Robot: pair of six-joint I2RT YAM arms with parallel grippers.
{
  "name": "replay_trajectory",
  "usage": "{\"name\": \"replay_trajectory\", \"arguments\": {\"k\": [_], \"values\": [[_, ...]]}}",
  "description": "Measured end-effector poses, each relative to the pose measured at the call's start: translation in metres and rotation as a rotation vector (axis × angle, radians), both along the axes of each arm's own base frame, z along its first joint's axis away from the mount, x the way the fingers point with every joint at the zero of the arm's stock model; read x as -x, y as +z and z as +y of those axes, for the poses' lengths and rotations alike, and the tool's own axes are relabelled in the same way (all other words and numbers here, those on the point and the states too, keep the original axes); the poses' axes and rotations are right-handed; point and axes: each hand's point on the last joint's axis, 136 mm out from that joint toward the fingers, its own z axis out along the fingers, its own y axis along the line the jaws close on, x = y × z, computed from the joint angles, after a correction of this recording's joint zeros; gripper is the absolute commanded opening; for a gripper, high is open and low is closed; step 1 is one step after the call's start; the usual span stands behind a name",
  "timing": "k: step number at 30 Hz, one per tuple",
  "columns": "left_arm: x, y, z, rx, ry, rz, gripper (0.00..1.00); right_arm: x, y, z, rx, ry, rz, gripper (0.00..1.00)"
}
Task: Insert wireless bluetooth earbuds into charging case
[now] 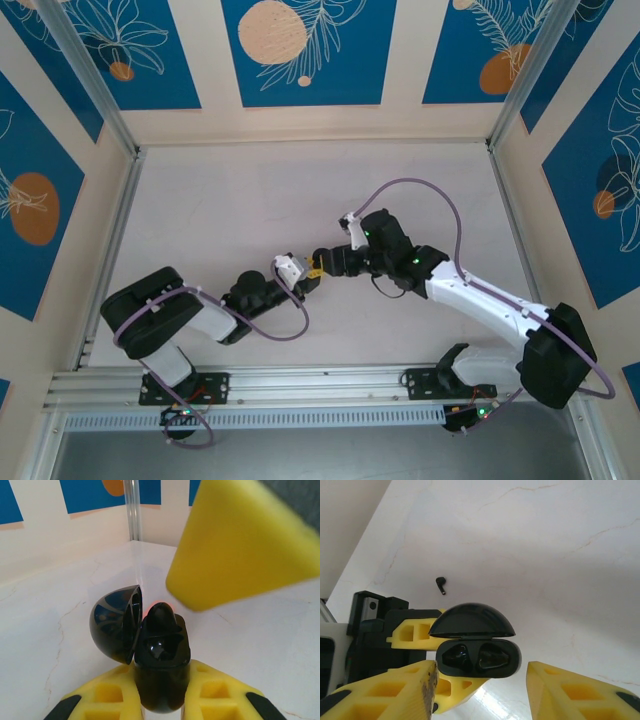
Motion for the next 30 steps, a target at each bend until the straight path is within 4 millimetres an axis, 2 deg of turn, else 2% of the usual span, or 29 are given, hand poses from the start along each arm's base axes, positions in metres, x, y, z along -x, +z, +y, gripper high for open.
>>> {"name": "replay_trajectory", "arguments": {"k": [7, 12, 21, 30], "values": [[0.0, 0.0, 0.0, -0.004, -0.001, -0.006, 0.14, -0.003, 0.023, -0.011, -0.079, -0.012, -0.012, 0.49], [0.0, 0.003, 0.0, 0.001, -0.001, -0.011, 0.14, -0.006, 0.026, -0.016, -0.122, -0.012, 0.027, 0.43], [0.001, 0.014, 0.001, 0.01, -0.002, -0.045, 0.14, -0.003, 0.006, -0.009, -0.126, 0.016, 0.132, 0.38], [0.002, 0.013, 0.002, -0.003, -0.002, -0.042, 0.14, 0.0, -0.014, -0.009, -0.094, 0.014, 0.224, 0.37]]}}
